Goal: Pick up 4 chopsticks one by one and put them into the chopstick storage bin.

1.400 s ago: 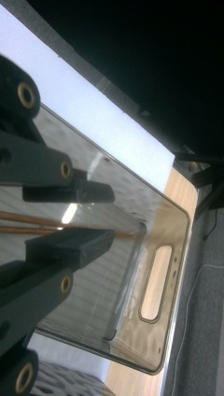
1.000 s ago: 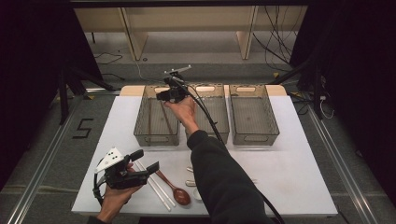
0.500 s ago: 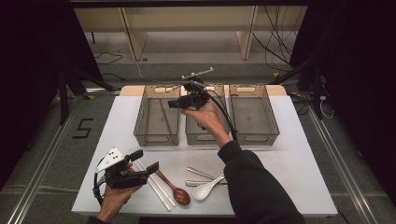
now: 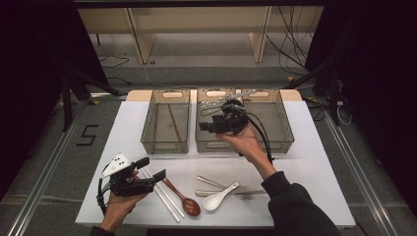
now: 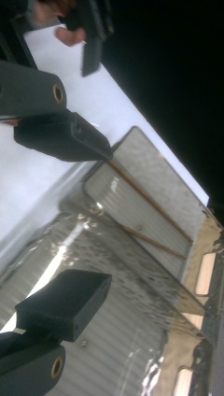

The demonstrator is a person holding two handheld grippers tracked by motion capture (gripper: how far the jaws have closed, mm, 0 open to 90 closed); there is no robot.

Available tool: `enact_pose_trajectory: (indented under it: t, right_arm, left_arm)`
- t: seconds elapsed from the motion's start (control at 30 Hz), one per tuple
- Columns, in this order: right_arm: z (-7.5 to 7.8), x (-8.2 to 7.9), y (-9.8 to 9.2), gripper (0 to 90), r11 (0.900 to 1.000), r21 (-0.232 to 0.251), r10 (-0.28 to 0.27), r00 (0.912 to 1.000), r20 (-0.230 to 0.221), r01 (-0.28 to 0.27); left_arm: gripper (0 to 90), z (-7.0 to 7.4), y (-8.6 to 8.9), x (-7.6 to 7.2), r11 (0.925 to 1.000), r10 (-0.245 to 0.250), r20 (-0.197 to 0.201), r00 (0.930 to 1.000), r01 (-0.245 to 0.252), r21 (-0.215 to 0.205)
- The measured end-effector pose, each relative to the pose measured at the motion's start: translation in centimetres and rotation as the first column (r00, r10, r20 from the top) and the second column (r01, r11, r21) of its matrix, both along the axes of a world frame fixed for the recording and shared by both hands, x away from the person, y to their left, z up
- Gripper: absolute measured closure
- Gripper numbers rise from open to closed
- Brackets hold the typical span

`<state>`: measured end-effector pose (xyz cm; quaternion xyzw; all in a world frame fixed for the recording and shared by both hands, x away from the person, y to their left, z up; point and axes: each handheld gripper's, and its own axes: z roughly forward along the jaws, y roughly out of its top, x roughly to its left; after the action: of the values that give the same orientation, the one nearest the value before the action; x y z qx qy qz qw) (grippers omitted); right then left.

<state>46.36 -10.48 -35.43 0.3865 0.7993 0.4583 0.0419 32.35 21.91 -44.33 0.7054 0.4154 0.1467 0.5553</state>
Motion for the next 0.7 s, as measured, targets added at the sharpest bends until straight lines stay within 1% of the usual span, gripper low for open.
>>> enact_pose_trajectory:
  t: [0.07, 0.1, 0.2, 0.27, 0.33, 0.47, 0.6, 0.67, 0.7]
  right_arm:
    - [-0.4, -0.8, -1.1, 34.7, 1.000, 0.000, 0.002, 1.0000, -0.002, -0.002]
    - [-0.4, -0.8, -1.1, 34.7, 1.000, 0.000, 0.002, 1.0000, -0.002, -0.002]
    - [-0.8, -1.7, -2.2, 34.4, 1.000, -0.009, 0.003, 1.0000, 0.004, -0.003]
    - [-1.0, -2.3, -3.0, 34.1, 1.000, -0.004, 0.001, 1.0000, 0.004, -0.001]
    - [-1.3, -2.9, -3.7, 33.6, 1.000, 0.002, 0.000, 1.0000, 0.007, 0.000]
    - [-1.6, -4.0, -4.9, 32.5, 1.000, 0.009, -0.006, 0.9999, 0.016, 0.006]
    - [-2.0, -5.2, -6.1, 30.9, 0.999, 0.031, -0.013, 0.9997, 0.022, 0.013]
    - [-2.2, -5.8, -6.7, 30.6, 0.999, 0.036, -0.014, 0.9996, 0.027, 0.013]
    - [-2.3, -6.1, -7.0, 30.5, 0.999, 0.032, -0.013, 0.9996, 0.027, 0.012]
  left_arm:
    - [15.6, 0.0, 0.1, 0.1, 0.9999, -0.010, -0.011, 0.9999, 0.010, 0.013]
    - [15.6, 0.0, 0.2, 0.2, 0.9997, -0.016, -0.015, 0.9998, 0.016, 0.021]
    - [15.7, -0.1, 0.1, 0.3, 0.9982, -0.033, -0.026, 0.9991, 0.034, 0.050]
    - [15.6, 0.0, 0.1, 0.4, 0.9967, -0.040, -0.031, 0.9987, 0.042, 0.070]
    - [15.6, 0.1, 0.0, 0.4, 0.9955, -0.046, -0.036, 0.9983, 0.049, 0.081]
    - [15.7, 0.4, 0.1, 0.6, 0.9886, -0.069, -0.037, 0.9969, 0.073, 0.132]
    - [16.1, 0.9, 0.1, 0.7, 0.9746, -0.097, -0.047, 0.9942, 0.104, 0.198]
    - [16.4, 1.1, 0.2, 0.9, 0.9625, -0.121, -0.057, 0.9910, 0.131, 0.238]
    - [16.4, 1.2, 0.2, 1.0, 0.9562, -0.129, -0.060, 0.9898, 0.140, 0.257]
